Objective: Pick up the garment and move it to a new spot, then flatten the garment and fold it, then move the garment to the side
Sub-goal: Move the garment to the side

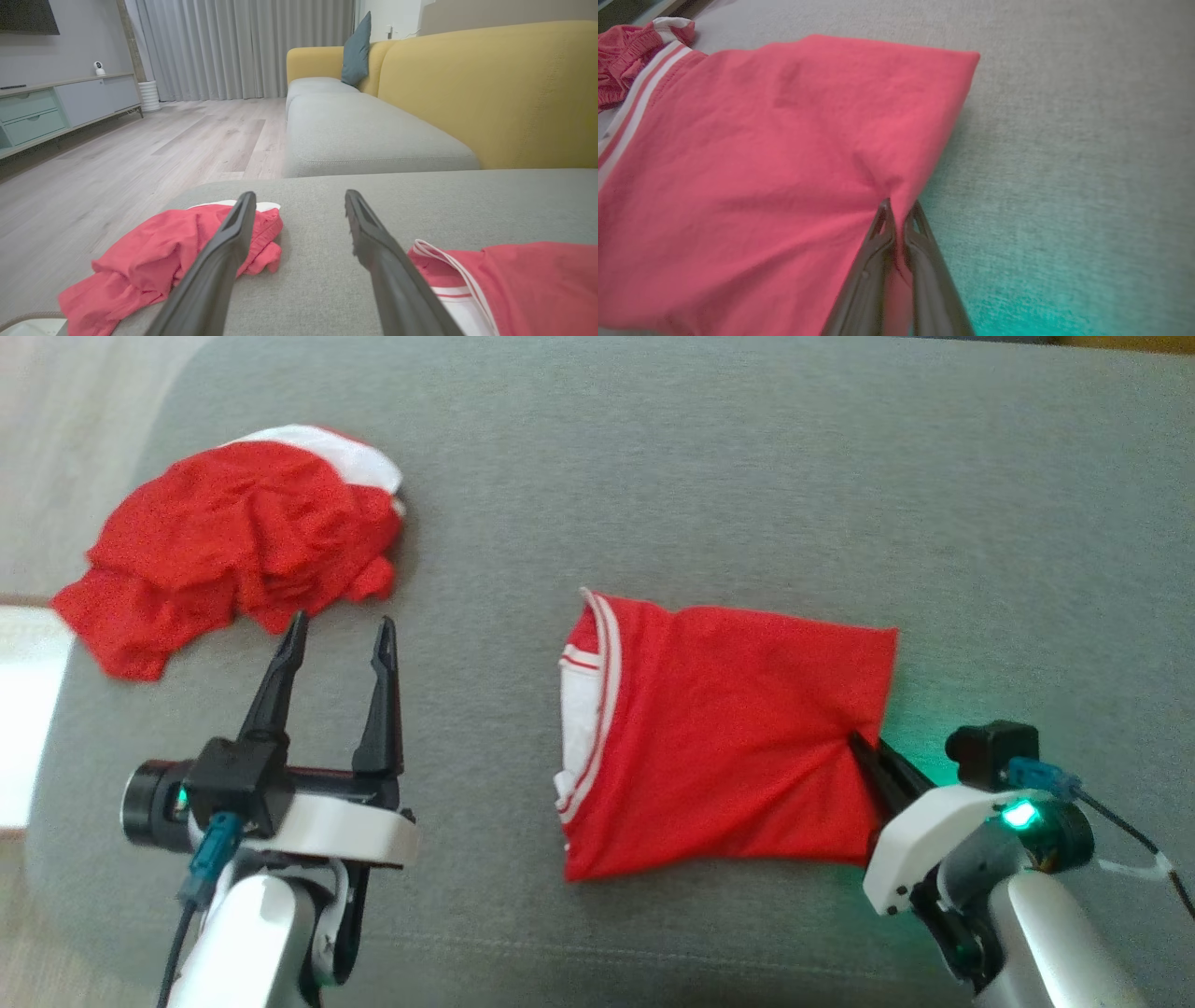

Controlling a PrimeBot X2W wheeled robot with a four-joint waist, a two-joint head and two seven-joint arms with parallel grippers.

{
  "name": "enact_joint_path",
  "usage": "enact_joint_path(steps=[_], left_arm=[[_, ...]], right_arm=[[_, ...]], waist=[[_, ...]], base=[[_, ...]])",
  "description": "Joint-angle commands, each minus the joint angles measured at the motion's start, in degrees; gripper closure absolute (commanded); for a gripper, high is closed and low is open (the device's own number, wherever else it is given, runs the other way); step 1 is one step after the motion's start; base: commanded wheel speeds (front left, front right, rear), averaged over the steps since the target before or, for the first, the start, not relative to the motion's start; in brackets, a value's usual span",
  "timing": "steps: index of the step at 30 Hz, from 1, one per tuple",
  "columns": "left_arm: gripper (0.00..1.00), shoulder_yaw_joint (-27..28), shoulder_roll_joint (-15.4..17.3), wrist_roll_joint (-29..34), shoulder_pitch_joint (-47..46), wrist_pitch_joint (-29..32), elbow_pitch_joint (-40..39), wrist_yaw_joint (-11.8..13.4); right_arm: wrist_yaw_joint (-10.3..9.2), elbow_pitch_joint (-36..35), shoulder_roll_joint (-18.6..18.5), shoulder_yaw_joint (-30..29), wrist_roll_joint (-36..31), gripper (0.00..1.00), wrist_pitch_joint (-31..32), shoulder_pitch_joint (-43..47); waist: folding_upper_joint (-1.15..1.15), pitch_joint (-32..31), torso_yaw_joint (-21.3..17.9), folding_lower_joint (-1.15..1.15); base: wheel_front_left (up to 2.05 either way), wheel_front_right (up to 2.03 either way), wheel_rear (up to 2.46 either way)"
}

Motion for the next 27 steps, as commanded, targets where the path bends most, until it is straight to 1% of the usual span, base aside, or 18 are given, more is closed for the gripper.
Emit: enact_joint_path(steps=[1, 5, 8, 12, 13, 15, 19, 24, 27], left_arm=[[0.00, 2.7, 0.6, 0.6, -1.9, -0.6, -2.3, -0.1], [0.00, 3.1, 0.7, 1.0, -1.4, -0.6, -3.0, -0.4], [0.00, 3.3, 0.8, 1.2, -1.6, -0.6, -3.7, -0.6], [0.00, 2.6, 0.7, 1.9, -4.1, -0.6, -4.6, -1.6], [0.00, 2.0, 0.8, 2.4, -5.8, -0.6, -4.8, -2.2], [0.00, 1.3, 0.9, 3.0, -7.7, -0.6, -4.9, -2.9], [0.00, 0.0, 1.3, 4.0, -11.0, 0.0, -4.7, -4.2], [0.00, -1.8, 1.6, 5.2, -14.3, 0.9, -5.2, -5.5], [0.00, -2.4, 1.7, 5.8, -15.8, 1.4, -5.6, -5.8]], right_arm=[[0.23, -2.7, -1.2, 1.7, -0.5, 1.00, -0.4, -0.8], [0.23, -6.5, -2.9, 3.5, -1.6, 1.00, -0.3, -1.4], [0.23, -8.6, -5.0, 4.2, -1.7, 1.00, 0.3, -2.3], [0.23, -9.6, -8.7, 2.4, -1.6, 1.00, 0.6, -5.3], [0.23, -9.3, -10.3, 0.9, -1.2, 1.00, 0.4, -7.8], [0.23, -8.4, -11.8, -0.9, -0.7, 1.00, -0.2, -10.9], [0.23, -5.3, -14.4, -4.0, -0.2, 1.00, -1.2, -17.5], [0.23, -3.5, -18.2, -8.7, -0.1, 1.00, -2.3, -22.7], [0.23, -3.8, -19.5, -12.2, 0.1, 1.00, -2.7, -24.3]], waist=[[0.00, -0.1, -1.9, 0.00], [0.00, -0.2, -6.9, 0.00], [0.00, 0.5, -11.5, 0.00], [0.00, 3.4, -16.6, 0.00], [0.00, 5.3, -19.1, 0.00], [0.00, 7.1, -21.0, 0.00], [0.00, 10.5, -23.9, 0.00], [0.00, 14.4, -25.1, 0.00], [0.00, 16.0, -25.4, 0.00]], base=[[0.00, 0.00, 0.00], [0.00, 0.00, 0.00], [0.00, 0.00, 0.00], [0.00, 0.00, 0.00], [0.00, 0.00, 0.00], [0.00, 0.00, 0.00], [0.00, 0.00, 0.00], [0.00, 0.00, 0.00], [0.00, 0.00, 0.00]])
